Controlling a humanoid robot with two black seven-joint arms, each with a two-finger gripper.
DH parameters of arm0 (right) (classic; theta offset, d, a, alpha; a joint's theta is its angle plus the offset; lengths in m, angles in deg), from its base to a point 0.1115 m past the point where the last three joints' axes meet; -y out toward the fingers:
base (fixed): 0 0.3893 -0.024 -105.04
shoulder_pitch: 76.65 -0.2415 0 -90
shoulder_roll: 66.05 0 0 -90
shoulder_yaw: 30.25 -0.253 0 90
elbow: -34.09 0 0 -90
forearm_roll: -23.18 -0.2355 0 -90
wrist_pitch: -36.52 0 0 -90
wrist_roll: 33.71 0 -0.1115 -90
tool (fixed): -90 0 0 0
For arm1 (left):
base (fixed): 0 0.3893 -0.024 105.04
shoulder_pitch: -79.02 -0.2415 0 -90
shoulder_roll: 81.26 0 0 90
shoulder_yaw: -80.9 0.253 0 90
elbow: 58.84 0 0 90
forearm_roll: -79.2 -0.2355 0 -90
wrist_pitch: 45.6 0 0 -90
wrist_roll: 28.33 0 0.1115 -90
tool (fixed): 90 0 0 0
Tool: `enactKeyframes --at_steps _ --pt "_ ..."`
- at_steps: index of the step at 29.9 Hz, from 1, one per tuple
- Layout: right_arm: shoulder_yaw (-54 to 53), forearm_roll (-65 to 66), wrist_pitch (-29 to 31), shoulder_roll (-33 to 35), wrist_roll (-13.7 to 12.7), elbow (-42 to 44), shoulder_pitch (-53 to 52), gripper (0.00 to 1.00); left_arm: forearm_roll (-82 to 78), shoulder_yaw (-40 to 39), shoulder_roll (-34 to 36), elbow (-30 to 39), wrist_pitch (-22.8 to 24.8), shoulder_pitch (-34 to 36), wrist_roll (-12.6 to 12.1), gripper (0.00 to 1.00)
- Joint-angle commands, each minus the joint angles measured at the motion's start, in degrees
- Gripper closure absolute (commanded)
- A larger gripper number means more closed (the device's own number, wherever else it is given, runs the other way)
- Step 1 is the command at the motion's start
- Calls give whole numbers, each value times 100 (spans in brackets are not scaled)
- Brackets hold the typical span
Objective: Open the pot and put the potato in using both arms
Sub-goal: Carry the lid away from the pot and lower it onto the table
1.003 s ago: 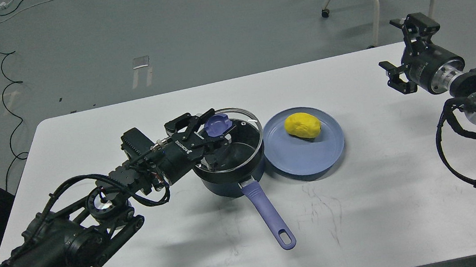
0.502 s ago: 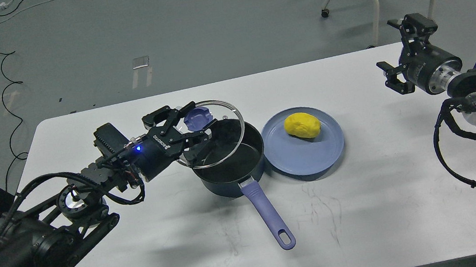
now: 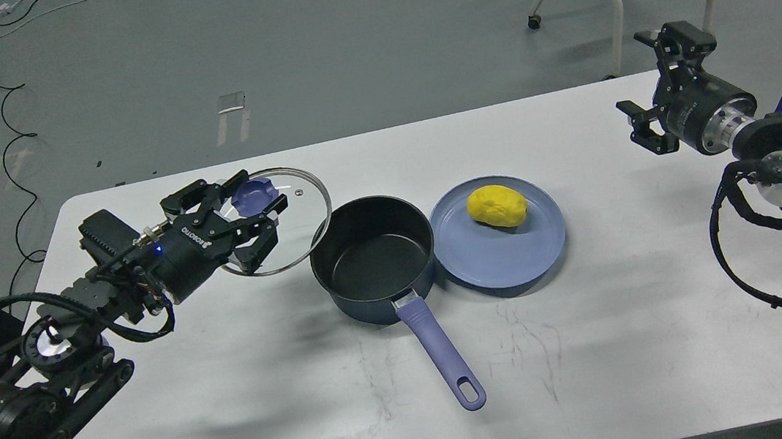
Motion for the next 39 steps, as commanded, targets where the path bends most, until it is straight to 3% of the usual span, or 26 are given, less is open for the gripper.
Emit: enactKeyframes --at_steps 1,8,22,39 --pt "0 0 0 -25 0 1 -1 0 93 56 41 -136 -116 -125 38 49" --pt "1 0 -9 -25 0 1 -1 0 163 65 49 -619 -359 -379 135 49" --pt "9 0 -9 -34 0 1 -18 0 321 65 6 -1270 -359 -863 530 49" --pt "9 0 -9 1 -9 -8 -45 0 972 487 -425 -1947 -359 -916 548 46"
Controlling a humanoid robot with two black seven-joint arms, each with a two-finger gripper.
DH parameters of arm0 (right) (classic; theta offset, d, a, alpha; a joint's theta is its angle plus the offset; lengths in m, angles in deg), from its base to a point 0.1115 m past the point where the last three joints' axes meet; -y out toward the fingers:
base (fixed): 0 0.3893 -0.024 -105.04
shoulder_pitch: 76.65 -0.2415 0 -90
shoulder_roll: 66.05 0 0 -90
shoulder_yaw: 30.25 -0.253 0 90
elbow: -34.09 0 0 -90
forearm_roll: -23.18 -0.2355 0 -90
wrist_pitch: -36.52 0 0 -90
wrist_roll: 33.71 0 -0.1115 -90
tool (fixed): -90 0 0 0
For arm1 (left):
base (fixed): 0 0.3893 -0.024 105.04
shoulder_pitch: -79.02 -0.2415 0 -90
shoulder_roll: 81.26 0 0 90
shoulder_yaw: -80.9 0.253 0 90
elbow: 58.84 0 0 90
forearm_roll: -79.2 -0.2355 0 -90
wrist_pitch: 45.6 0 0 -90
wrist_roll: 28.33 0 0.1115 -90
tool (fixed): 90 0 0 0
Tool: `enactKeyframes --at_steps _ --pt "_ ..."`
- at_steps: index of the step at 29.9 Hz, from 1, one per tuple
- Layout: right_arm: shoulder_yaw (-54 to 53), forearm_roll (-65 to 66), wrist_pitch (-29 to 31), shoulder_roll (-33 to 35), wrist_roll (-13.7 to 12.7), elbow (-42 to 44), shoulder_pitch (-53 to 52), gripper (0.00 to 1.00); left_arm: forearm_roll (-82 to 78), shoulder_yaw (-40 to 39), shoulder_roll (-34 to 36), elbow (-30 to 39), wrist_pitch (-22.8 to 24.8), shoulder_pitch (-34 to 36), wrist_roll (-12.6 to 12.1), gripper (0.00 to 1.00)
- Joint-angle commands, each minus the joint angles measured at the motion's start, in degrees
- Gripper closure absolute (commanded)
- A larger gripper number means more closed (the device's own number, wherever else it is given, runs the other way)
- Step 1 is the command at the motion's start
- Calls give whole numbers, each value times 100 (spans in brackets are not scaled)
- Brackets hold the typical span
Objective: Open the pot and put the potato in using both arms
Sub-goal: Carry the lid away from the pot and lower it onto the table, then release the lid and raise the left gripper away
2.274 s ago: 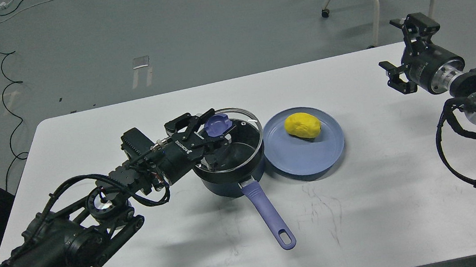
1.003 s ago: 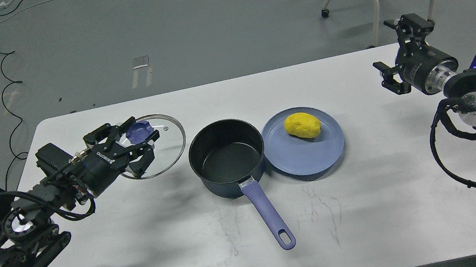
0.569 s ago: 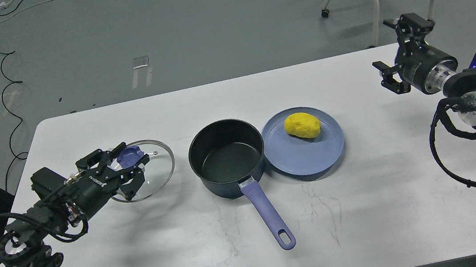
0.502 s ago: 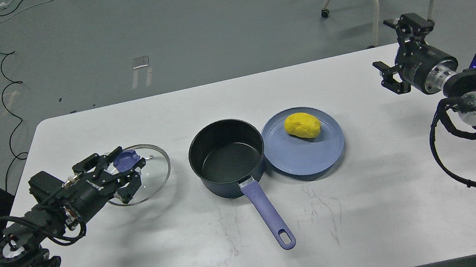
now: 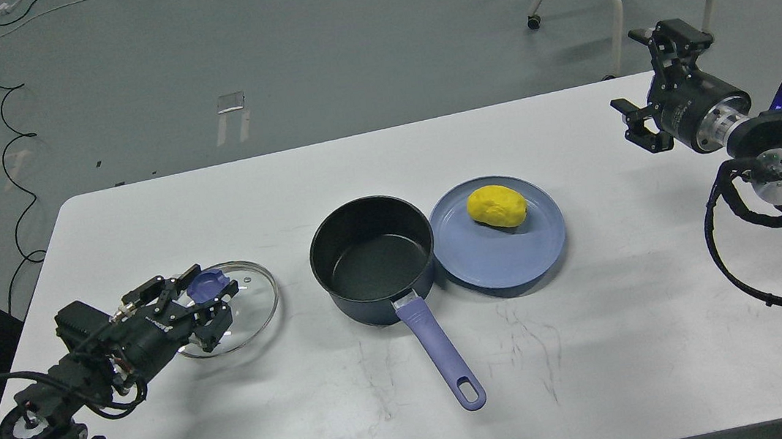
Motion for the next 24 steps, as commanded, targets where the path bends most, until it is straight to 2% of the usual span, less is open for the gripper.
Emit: enactKeyframes --at_steps 1,2,5,7,8,16,24 --pt "0 0 0 19 0 -4 5 0 174 119 -87 -171 2 13 11 46" --pt "0 0 0 28 9 5 5 0 192 154 -87 -197 2 22 11 44" --pt "0 0 0 28 0 5 14 0 209 163 -87 -198 2 39 3 23" --pt "0 0 0 28 0 5 14 0 210 163 -87 -198 2 39 11 15" --pt "0 0 0 28 9 5 14 0 244 163 -78 -198 2 39 11 3" --pt "0 0 0 11 0 5 14 0 648 154 -69 -189 2 83 78 2" --pt "35 26 27 11 0 -30 -109 0 1922 145 -17 -13 2 338 78 2"
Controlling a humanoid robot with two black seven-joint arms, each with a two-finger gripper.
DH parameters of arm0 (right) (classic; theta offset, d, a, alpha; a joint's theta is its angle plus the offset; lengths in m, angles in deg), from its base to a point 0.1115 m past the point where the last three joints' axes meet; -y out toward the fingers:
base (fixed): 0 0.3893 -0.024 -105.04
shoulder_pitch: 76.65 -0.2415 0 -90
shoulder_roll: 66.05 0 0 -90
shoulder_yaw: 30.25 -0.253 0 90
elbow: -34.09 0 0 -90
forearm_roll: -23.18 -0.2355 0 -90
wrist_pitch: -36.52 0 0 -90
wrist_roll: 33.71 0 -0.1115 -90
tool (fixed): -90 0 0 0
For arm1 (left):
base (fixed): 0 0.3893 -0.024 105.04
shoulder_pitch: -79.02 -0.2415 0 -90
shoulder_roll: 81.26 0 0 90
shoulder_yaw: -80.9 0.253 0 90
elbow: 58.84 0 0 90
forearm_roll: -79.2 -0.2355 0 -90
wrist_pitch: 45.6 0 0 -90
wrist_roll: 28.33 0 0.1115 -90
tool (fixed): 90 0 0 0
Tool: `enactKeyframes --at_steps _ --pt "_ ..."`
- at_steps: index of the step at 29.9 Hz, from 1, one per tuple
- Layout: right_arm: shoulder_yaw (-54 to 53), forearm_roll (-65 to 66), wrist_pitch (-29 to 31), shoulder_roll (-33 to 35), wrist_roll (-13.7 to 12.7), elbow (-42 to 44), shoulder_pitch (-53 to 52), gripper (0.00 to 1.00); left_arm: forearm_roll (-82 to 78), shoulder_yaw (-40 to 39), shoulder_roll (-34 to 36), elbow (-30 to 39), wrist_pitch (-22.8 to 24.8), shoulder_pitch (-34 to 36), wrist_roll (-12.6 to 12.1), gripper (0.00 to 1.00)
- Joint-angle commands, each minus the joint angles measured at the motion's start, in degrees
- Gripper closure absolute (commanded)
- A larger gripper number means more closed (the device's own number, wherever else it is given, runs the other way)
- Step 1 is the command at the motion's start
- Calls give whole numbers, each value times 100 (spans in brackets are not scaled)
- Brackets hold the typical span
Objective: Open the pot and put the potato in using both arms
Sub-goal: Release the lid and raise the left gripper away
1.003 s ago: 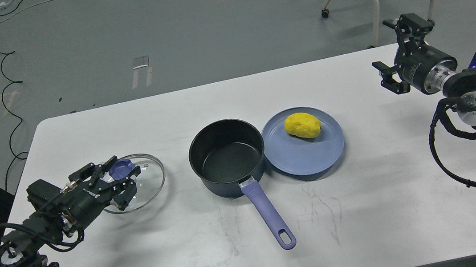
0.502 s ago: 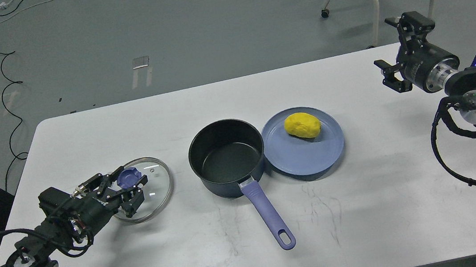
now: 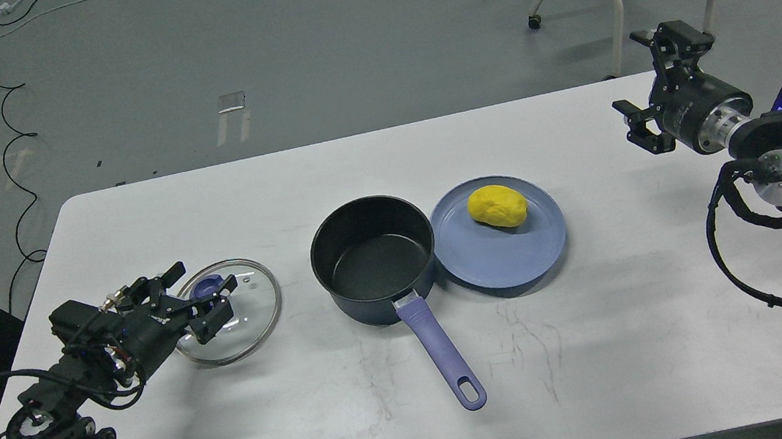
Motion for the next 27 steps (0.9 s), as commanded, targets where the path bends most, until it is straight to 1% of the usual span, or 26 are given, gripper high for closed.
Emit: enactKeyframes --at_steps 1,4,7,9,10,11,13,14,15,17,18,19,20,21,23,24,25,27 --pt "55 69 8 43 0 -58 -160 0 633 -1 43 116 0 197 0 2" --pt "108 156 17 78 0 -67 -327 0 1037 -1 79 240 0 452 0 2" --pt "266 743 26 122 0 -110 -511 0 1888 -19 114 415 0 865 0 2" --pt "363 1096 26 175 0 -137 -591 0 2408 -63 166 521 0 1024 0 2" --pt "511 1471 26 236 0 -189 -669 0 3011 -89 245 617 396 1172 0 2" --pt "591 1658 26 263 0 -216 -714 0 3339 -89 289 662 601 1252 0 2" --pt "976 2325 35 333 0 -339 -889 0 4610 -89 360 724 1232 1611 0 2" --pt "1092 2502 43 351 0 -365 -933 0 4860 -89 360 724 1340 1700 0 2" --pt "1380 2912 61 403 0 -400 -1047 0 5289 -89 369 724 1576 1858 0 2" --pt "1724 3380 79 456 0 -410 -1214 0 5599 -98 369 724 1840 2008 -31 2" --pt "2126 3826 79 474 0 -427 -1407 0 5853 -107 369 724 2190 2157 -119 2" --pt "2330 4013 79 474 0 -427 -1513 0 5978 -116 369 724 2393 2245 -198 2" --pt "2724 4285 79 465 0 -427 -1723 0 6249 -168 377 724 2804 2420 -399 2" --pt "3084 4479 79 430 0 -401 -1890 0 6512 -255 369 715 3191 2578 -714 2" --pt "3420 4586 79 430 0 -322 -2006 0 6690 -300 308 706 3423 2746 -1067 2" --pt "3683 4621 79 404 0 -200 -2102 0 6760 -309 238 715 3476 2921 -1321 2" --pt "3868 4665 79 308 0 -68 -2190 0 6770 -309 124 715 3511 3132 -1498 2" --pt "4088 4927 79 45 9 56 -2278 0 6752 -309 -61 680 3555 3361 -1526 2"
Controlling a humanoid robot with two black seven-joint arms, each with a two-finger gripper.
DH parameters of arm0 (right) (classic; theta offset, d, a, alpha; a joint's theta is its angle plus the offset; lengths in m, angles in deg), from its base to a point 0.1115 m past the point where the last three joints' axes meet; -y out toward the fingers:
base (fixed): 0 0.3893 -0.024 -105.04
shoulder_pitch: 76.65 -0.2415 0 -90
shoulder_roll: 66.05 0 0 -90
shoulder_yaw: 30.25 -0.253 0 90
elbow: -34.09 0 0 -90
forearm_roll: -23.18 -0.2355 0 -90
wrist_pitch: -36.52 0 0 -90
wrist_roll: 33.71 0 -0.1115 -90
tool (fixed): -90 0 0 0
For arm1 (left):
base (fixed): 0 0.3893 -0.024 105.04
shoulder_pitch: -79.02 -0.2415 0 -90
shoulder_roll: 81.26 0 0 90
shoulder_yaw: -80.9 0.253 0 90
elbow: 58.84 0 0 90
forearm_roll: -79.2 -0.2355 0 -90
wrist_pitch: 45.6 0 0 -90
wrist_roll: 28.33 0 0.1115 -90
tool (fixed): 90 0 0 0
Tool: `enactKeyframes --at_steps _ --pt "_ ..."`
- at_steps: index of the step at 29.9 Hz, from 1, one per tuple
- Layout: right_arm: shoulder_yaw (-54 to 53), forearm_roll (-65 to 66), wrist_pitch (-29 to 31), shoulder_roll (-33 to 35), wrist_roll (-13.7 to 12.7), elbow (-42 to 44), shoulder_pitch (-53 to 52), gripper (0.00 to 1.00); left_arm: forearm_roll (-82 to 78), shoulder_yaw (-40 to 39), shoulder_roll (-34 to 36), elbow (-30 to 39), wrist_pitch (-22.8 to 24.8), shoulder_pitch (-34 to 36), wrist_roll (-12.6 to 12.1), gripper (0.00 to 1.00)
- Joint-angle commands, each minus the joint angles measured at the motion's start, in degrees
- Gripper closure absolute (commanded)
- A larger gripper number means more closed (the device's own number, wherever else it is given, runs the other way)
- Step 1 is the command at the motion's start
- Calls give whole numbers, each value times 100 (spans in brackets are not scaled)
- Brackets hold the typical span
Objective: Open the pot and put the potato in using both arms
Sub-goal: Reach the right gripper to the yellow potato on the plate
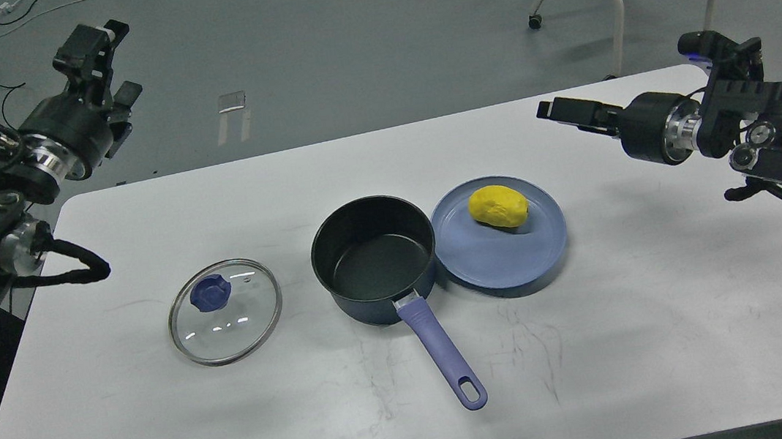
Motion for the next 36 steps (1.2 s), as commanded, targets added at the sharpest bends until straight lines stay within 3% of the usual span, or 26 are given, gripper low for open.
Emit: enactKeyframes --at_steps 1,5,7,11,12,14,17,27,31,36 --pt "521 469 8 -365 7 248 -212 0 40 -6 -299 -13 155 445 -233 2" --pt "1161 1479 8 -716 349 625 -572 0 275 -329 -396 -4 768 577 -277 2" --pt "1391 1700 8 -902 526 687 -722 0 645 -647 -484 -4 946 569 -444 2" --pt "1707 1797 -1 -981 579 828 -950 0 935 -796 -423 14 1034 516 -1408 2" --pt "1769 1832 -1 -999 622 872 -977 0 1093 -805 -422 14 1034 499 -1576 2" --pt "1874 1955 -1 -1147 771 994 -968 0 1426 -814 -414 14 1095 437 -1648 2" --pt "2102 2183 -36 -1367 895 1240 -977 0 1604 -806 -414 14 1209 341 -1649 2" --pt "2341 2237 -115 -1789 913 1654 -898 0 1560 -814 -440 -48 1139 -46 -1552 2" --pt "2376 2228 -221 -1982 913 1891 -845 0 1551 -814 -440 -65 1122 -195 -1236 2" --pt "2376 2237 -238 -2080 913 1900 -801 0 1543 -814 -422 -74 1122 -328 -1095 2"
